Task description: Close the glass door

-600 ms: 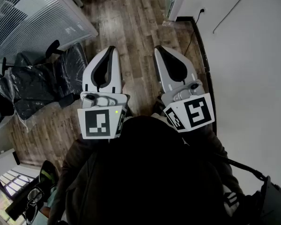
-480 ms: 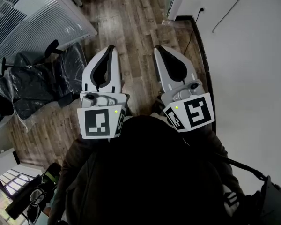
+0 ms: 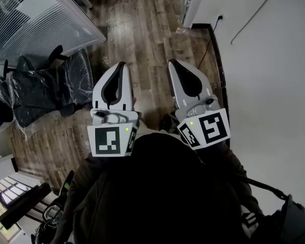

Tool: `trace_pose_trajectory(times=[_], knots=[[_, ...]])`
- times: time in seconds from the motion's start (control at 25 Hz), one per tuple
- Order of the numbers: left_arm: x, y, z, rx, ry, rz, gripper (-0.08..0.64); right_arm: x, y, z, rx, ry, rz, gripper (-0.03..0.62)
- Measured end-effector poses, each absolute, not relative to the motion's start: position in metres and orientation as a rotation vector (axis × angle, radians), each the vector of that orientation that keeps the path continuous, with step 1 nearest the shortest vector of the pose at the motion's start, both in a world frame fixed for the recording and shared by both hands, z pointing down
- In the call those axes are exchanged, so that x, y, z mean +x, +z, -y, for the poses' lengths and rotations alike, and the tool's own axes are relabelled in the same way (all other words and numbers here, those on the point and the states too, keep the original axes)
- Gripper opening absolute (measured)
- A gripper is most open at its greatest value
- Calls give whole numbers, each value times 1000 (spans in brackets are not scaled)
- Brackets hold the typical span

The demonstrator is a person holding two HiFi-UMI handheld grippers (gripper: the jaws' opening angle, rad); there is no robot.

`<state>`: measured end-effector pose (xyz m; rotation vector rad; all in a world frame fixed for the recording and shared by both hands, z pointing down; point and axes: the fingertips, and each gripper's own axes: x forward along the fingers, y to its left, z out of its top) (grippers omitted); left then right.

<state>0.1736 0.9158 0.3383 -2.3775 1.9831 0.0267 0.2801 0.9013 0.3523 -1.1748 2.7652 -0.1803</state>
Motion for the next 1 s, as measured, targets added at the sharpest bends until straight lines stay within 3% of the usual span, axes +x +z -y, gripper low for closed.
trace_pose_trajectory(times=[0.32,1.0], knots=[[139,351,-837,-2359,-12,-2075,-3,248,366,-821,-1122,-250,-2806,1],[35,335,-531,-2412,31,-2064,-3,151,326,-519,-1186,-138,-2781,0]])
